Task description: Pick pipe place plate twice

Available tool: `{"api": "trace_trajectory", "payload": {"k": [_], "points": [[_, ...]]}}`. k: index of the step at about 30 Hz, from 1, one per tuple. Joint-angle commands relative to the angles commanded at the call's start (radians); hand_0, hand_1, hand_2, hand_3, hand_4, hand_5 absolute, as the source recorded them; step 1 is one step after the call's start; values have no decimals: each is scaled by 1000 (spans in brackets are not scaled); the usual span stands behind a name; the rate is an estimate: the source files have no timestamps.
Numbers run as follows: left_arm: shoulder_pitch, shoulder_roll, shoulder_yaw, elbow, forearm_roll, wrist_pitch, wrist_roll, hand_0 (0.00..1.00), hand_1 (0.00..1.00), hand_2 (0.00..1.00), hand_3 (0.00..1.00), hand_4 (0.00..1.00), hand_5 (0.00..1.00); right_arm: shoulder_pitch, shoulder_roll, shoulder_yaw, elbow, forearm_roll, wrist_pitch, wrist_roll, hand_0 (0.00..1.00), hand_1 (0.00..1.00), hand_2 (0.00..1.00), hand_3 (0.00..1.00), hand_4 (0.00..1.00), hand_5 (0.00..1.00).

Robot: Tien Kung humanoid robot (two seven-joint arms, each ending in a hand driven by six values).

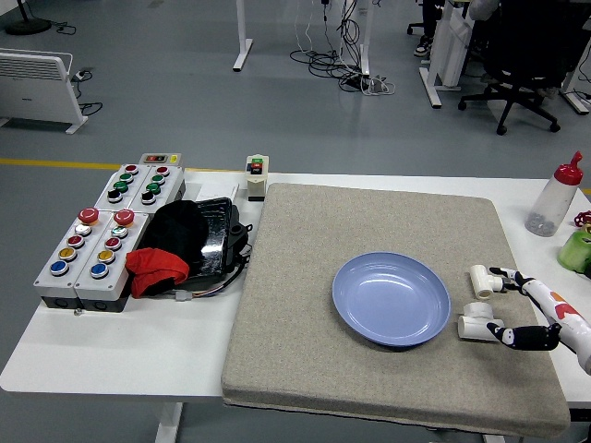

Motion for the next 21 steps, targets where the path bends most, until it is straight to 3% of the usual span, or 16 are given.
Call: {"api": "trace_trajectory", "payload": {"k": [14, 21], "points": [[0, 1, -1, 0, 2, 0, 1, 692, 664, 678, 613, 252, 998, 32, 4, -87, -48, -11, -5, -6, 998, 929, 998, 956, 749, 242], [-3, 1, 9, -1, -13, -2, -4, 692, 663, 678, 614, 252, 998, 70, 11, -125, -105, -105, -25, -7, 998, 928, 998, 956, 748, 241]]}}
